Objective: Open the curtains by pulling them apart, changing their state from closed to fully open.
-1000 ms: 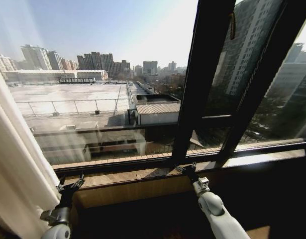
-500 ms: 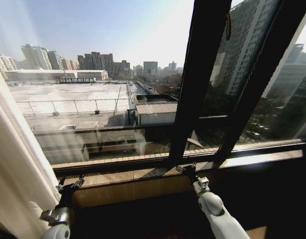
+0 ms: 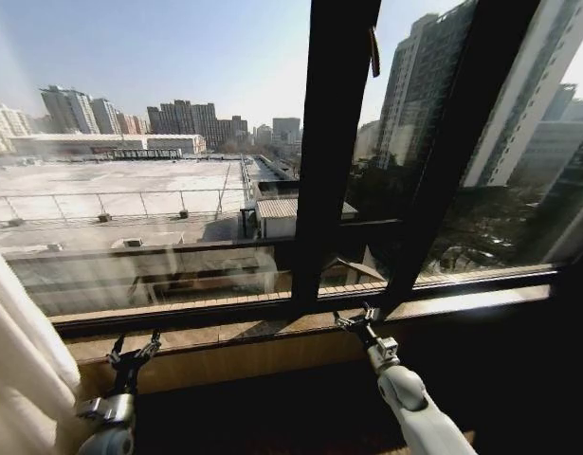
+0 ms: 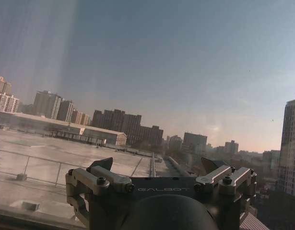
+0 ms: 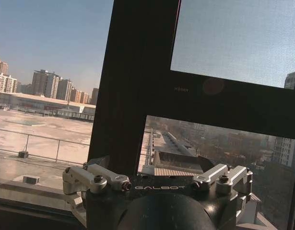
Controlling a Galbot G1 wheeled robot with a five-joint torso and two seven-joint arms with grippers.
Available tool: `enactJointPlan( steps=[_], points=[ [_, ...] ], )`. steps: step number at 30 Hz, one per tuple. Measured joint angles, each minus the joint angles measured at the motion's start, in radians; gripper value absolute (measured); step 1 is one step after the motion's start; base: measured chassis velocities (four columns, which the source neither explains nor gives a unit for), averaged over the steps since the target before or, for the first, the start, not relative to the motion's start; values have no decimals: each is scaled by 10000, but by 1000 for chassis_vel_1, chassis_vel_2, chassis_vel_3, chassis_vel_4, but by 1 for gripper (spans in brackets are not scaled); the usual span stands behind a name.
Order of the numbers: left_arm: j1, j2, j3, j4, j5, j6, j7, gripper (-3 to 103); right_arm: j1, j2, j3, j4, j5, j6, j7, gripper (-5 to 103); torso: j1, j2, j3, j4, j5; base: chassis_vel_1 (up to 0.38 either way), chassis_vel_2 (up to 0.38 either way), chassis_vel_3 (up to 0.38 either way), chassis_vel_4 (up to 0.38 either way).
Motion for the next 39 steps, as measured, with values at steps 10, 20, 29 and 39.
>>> enactJointPlan(
  steps=[10,20,29,39],
  points=[
    [-1,1,0,0,0,1,4,100,0,0,0,0,0,0,0,100,1,0,0,1,0,-371,-346,360,364],
    [-2,1,0,0,0,0,4,100,0,0,0,0,0,0,0,100,1,0,0,2,2,-347,-346,350,348],
    [-2,1,0,0,-1,-1,4,100,0,0,0,0,0,0,0,100,1,0,0,-1,3,-345,-355,350,347],
    [-2,1,0,0,-1,-2,5,100,0,0,0,0,0,0,0,100,-1,0,-1,0,-1,-355,-371,352,353]
  ],
)
